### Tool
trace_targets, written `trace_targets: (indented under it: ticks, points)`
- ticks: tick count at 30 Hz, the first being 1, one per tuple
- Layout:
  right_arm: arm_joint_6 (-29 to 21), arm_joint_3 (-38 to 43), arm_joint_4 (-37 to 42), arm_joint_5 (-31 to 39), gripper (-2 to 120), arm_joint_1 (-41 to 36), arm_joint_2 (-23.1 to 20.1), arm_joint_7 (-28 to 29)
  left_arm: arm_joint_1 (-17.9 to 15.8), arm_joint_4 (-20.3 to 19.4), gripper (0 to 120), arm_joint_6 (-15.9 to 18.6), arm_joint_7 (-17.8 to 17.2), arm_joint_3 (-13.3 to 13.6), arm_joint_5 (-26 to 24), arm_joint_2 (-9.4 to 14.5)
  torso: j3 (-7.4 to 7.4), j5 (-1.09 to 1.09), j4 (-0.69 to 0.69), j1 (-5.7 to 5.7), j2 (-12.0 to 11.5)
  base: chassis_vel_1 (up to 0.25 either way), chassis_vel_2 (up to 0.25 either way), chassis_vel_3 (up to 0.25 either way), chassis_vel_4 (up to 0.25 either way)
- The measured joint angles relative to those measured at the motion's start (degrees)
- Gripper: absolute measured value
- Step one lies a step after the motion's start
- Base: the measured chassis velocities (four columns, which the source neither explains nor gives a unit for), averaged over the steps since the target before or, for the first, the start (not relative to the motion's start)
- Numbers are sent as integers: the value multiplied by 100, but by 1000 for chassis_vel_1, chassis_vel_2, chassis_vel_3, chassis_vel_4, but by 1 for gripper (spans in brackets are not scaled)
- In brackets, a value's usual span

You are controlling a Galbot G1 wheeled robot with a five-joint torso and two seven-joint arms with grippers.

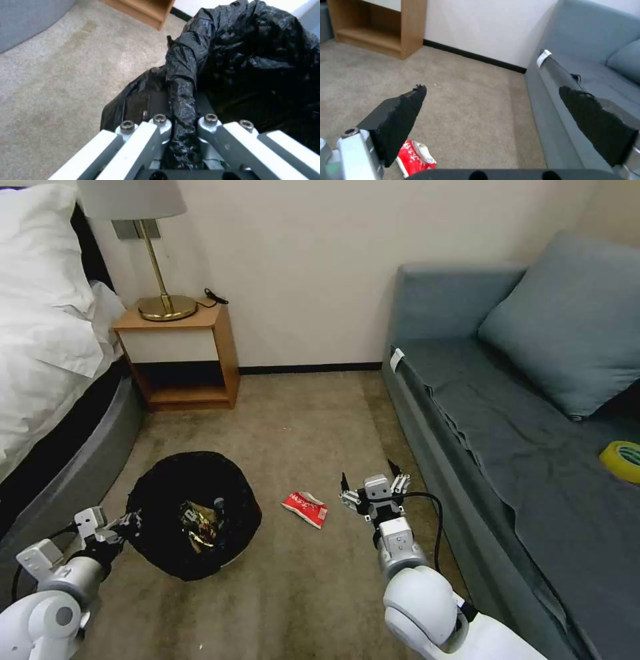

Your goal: Pick up the trash bin, then pick up the garbage on the floor and place it into the trash bin.

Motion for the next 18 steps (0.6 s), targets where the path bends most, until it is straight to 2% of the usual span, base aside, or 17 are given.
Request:
trace_targets:
  ticks: [18]
  points:
    - [57,65,28,-58,100,-94,-74,-202,24,-36,4,-12,8,-44,-17,-27,0,0,0,0,-1,0,0,0,0]
